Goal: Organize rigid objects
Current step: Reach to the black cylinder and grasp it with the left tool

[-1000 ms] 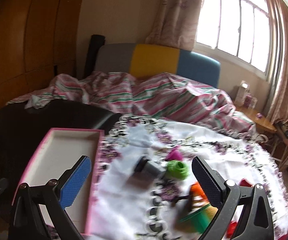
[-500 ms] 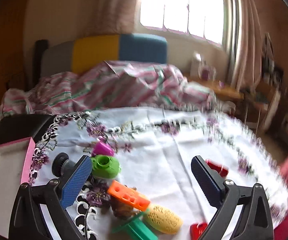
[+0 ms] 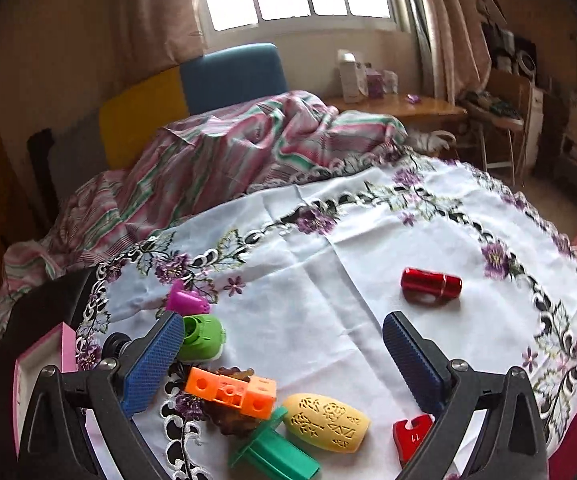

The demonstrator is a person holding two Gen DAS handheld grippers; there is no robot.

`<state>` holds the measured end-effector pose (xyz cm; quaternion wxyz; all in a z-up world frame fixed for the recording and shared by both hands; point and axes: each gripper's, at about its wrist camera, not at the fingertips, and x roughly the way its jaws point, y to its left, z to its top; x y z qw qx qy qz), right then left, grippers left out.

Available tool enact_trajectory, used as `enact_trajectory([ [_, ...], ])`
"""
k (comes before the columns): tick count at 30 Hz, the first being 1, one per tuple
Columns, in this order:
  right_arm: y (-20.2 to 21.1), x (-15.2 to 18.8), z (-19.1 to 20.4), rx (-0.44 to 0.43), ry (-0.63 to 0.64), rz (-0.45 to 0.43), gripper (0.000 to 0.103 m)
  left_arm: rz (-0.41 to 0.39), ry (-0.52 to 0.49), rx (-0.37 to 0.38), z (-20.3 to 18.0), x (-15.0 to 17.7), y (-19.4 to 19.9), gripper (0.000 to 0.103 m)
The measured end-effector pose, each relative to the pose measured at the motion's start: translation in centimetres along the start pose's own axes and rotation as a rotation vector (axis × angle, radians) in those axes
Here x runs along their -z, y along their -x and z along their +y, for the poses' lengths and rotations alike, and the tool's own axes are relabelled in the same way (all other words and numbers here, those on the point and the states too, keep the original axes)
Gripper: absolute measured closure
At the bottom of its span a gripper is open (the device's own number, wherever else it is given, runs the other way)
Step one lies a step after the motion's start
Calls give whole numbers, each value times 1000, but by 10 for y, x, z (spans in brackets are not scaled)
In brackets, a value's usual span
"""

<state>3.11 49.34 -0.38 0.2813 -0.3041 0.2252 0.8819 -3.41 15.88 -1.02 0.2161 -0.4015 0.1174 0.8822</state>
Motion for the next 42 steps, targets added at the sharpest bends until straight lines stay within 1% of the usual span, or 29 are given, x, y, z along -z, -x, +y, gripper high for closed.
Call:
enact_trajectory([
  [2, 0, 0, -3, -5, -15, 2, 1, 4, -30, 13, -12, -9, -7, 0],
  [5, 3, 0, -1, -5, -2, -7, 1, 8, -76, 38, -32, -26, -21, 0],
  [8, 3, 0, 3, -8, 15, -7, 1, 17, -133, 64, -56, -45, -41, 0],
  [10, 2, 0, 5, -13, 22, -6, 1, 37, -161, 74, -67, -56, -56, 0],
  [11, 2, -1, 5, -15, 26, -9, 1, 52, -169, 84, -74, -63, -67, 0],
  [17, 1, -3, 4, -13, 25, -11, 1, 85, -210, 114, -104, -89, -110, 0],
  [22, -3, -4, 3, -22, 16, 0, 1, 103, -248, 137, -120, -100, -138, 0],
  [26, -5, -4, 3, -25, 16, 10, 1, 145, -238, 146, -125, -103, -160, 0],
  [27, -6, -4, 3, -25, 17, 12, 1, 139, -236, 146, -126, -104, -163, 2],
  [28, -6, -4, 3, -24, 19, 12, 1, 134, -235, 149, -125, -104, -166, 16],
  [29, -6, -4, 4, -24, 22, 12, 1, 145, -231, 166, -125, -103, -169, 38],
  [30, -6, -3, 4, -23, 25, 13, 1, 178, -211, 185, -122, -102, -174, 39],
  [31, -6, -3, 4, -23, 26, 14, 1, 174, -179, 202, -117, -101, -173, 39],
  [34, -7, -3, 4, -21, 29, 17, 1, 132, -147, 228, -108, -97, -154, 40],
  [37, -8, -2, 6, -28, 36, 26, 1, 73, -137, 254, -99, -91, -120, 40],
  [39, -8, 0, 10, -33, 54, 34, 1, 42, -138, 254, -91, -84, -98, 39],
  [42, -11, 4, 21, -51, 108, 58, 1, 20, -107, 259, -74, -73, -72, 39],
])
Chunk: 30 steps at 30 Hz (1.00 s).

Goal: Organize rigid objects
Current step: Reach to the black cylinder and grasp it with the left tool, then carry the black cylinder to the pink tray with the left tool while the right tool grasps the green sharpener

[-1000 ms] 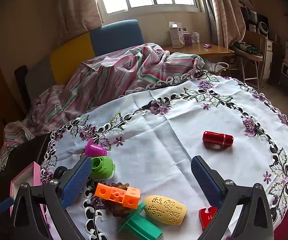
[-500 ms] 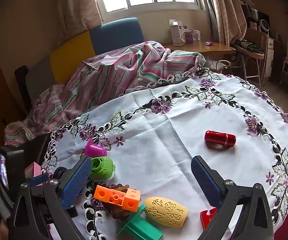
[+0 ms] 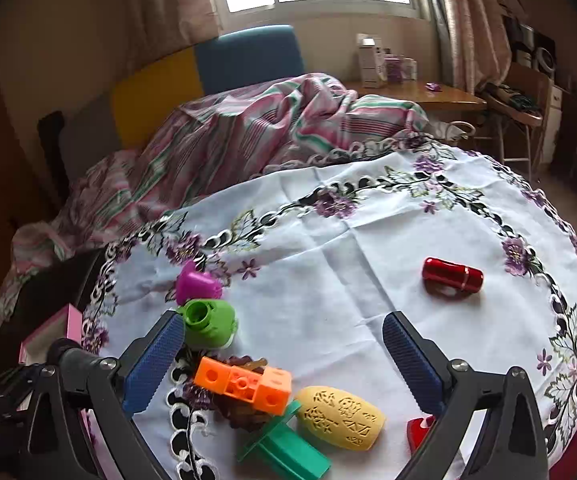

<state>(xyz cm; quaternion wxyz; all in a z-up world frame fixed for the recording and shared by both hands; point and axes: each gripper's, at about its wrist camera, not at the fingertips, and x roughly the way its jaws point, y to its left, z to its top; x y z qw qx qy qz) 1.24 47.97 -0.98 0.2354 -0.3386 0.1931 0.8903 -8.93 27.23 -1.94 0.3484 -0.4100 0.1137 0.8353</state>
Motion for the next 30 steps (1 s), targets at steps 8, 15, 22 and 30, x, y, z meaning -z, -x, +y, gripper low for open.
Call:
enact_trajectory([
  [8, -21, -5, 53, -79, 140, 111, 1, -53, 125, -28, 44, 42, 55, 39],
  [15, -85, -22, 86, -57, 116, 303, 1, -73, 235, -41, 83, 70, 86, 39],
  [22, -115, -20, 108, 1, 377, 423, 1, -89, 314, -59, 115, 86, 104, 39],
  [30, -150, -17, 108, 26, 476, 531, 2, -93, 376, -81, 134, 92, 110, 39],
])
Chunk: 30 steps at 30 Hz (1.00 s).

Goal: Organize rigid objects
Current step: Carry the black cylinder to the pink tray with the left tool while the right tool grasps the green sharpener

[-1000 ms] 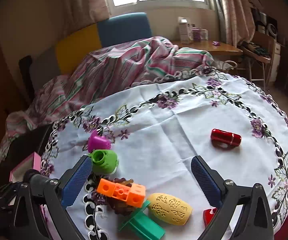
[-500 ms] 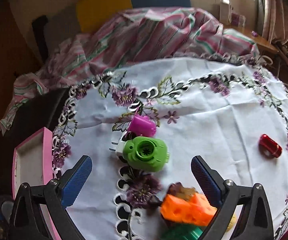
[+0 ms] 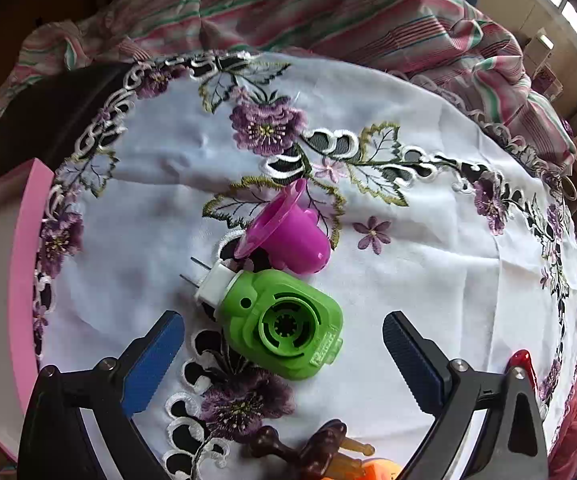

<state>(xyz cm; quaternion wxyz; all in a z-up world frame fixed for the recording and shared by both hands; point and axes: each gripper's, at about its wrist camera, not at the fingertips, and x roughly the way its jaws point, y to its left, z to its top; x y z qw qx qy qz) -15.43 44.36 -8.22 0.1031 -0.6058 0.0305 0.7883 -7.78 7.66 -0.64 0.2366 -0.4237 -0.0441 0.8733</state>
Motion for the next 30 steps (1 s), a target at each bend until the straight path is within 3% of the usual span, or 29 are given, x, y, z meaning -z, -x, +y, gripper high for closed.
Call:
enact_trajectory([
  [2, -5, 3, 1, 6, 2, 14, 33, -2, -3, -8, 1, 0, 0, 39],
  [9, 25, 25, 9, 11, 3, -109, 31, 9, -7, -37, 2, 7, 0, 39],
  [15, 69, 56, 38, -110, 32, -222, 31, 9, -3, -88, 4, 15, 5, 39],
  [18, 65, 71, 59, -144, 39, -227, 31, -5, -6, -126, 5, 17, 12, 39],
  [24, 38, 94, 79, -102, 74, -201, 31, -35, -11, -201, 13, 21, 27, 39],
  [30, 34, 96, 88, -81, 119, -223, 31, -54, -9, -249, 14, 27, 36, 39],
])
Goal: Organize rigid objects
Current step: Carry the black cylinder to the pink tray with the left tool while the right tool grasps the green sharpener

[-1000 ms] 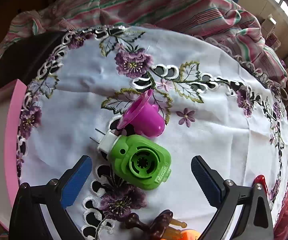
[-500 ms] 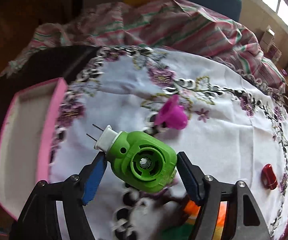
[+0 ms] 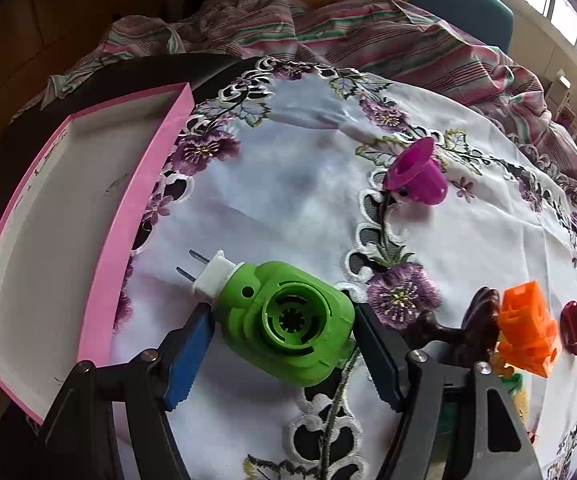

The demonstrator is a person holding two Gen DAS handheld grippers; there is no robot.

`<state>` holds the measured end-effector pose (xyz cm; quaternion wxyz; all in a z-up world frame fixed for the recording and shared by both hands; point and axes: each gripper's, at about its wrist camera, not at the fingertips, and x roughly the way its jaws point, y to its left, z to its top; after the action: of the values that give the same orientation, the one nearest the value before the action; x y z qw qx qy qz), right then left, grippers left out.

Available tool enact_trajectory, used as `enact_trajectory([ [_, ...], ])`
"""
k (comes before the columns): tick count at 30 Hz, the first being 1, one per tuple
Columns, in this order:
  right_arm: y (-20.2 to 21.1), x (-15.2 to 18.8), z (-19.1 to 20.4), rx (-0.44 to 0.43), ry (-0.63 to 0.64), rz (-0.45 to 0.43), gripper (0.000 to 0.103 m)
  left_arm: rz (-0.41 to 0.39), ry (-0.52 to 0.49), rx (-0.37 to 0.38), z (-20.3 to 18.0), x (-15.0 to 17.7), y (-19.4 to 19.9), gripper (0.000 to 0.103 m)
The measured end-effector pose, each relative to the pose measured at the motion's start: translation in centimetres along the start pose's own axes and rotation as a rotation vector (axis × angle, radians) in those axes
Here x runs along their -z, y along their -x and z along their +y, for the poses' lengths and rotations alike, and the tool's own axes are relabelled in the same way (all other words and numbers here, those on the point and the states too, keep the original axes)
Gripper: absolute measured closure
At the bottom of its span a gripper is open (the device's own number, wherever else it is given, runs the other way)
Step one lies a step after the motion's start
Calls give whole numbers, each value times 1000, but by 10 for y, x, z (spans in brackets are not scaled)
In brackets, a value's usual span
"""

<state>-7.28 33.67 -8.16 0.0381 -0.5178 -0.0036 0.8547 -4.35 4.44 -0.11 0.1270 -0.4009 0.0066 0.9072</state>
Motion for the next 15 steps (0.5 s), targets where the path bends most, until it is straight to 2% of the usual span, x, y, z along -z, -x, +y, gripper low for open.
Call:
enact_trajectory([
  [15, 0, -4, -3, -8, -10, 9, 31, 0, -33, -3, -12, -6, 0, 39],
])
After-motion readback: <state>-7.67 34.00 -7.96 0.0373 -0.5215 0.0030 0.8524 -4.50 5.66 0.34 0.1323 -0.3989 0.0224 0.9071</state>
